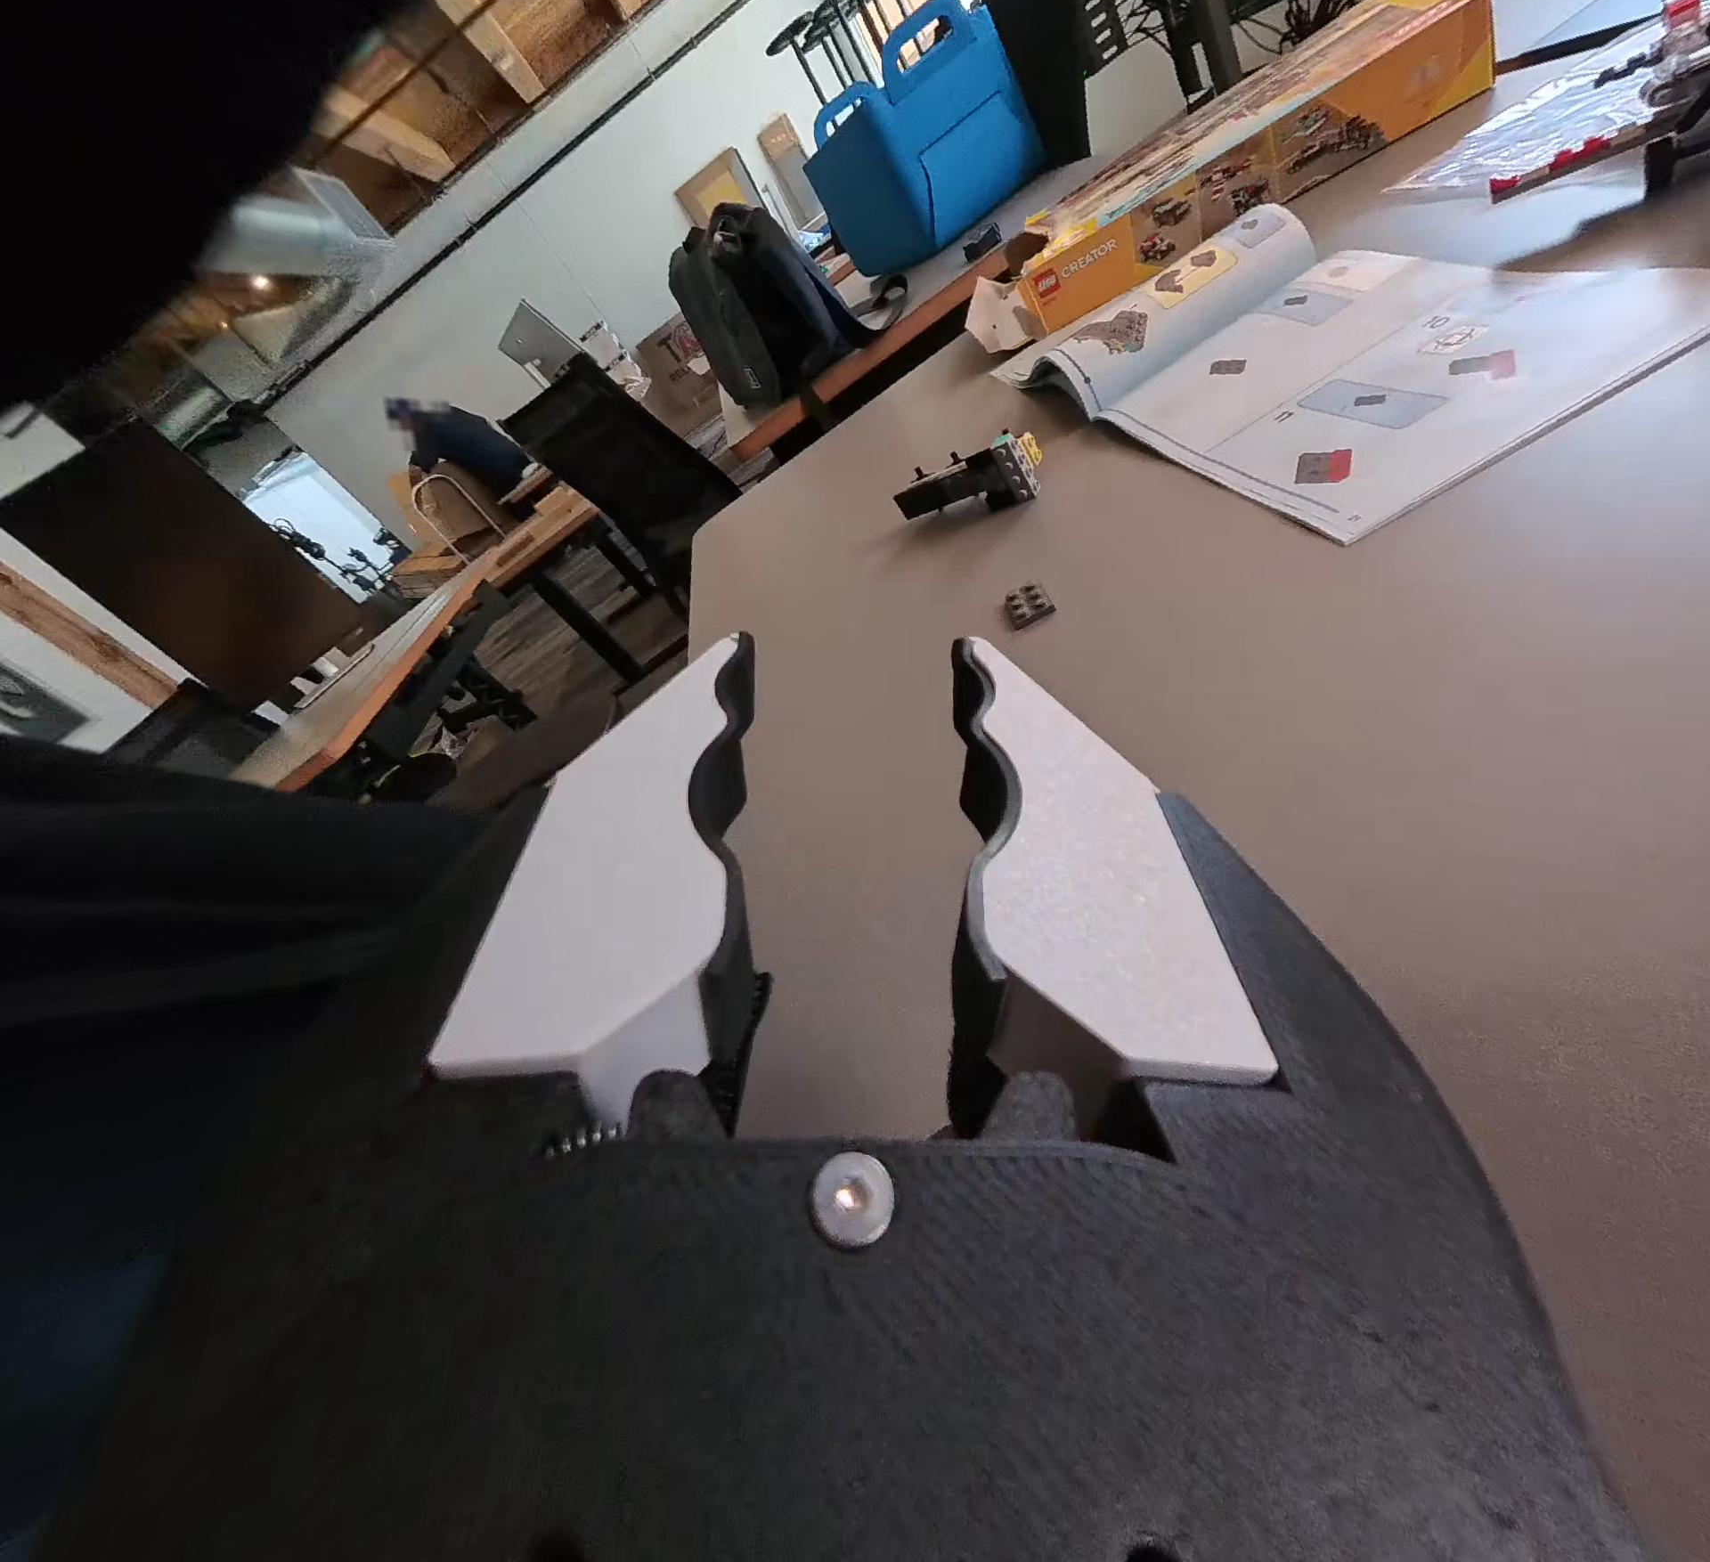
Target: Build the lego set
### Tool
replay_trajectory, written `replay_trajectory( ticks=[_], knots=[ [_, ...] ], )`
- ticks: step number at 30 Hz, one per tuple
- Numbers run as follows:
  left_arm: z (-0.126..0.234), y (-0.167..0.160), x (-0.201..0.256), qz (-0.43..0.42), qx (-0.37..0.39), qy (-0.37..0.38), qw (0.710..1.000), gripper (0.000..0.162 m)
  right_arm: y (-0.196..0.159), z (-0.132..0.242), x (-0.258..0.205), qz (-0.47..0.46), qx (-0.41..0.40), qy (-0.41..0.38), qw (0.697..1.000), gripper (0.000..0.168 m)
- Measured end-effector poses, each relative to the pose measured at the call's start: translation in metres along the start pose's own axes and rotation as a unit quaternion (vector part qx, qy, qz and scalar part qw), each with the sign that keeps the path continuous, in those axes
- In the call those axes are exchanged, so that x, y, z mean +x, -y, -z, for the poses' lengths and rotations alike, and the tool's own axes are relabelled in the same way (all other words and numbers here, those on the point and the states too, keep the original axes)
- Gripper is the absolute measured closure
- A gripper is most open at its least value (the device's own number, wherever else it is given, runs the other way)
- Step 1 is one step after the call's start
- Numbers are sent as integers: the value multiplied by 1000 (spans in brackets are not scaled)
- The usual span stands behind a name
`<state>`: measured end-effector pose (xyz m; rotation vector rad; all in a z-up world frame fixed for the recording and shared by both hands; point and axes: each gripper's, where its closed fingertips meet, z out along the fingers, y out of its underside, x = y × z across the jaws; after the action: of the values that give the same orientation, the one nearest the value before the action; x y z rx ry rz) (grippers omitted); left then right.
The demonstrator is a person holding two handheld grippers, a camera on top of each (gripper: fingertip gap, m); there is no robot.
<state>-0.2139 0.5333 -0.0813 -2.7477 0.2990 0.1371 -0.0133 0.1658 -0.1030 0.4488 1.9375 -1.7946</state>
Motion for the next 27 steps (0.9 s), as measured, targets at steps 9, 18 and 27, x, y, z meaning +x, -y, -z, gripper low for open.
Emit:
replay_trajectory(
  ticks=[9, 18, 27],
  knots=[
    [-98, -10, 1, -111, -165, -44, 979, 120, -3, 17, -12, -11, 13, 17, 1000, 125],
    [-114, -17, -5, -103, -184, -51, 976, 124, 3, 35, -7, -23, 38, 5, 999, 125],
    [-117, -15, -2, -90, -182, -68, 977, 137, -1, 32, -5, -15, 22, -9, 1000, 125]
  ],
)
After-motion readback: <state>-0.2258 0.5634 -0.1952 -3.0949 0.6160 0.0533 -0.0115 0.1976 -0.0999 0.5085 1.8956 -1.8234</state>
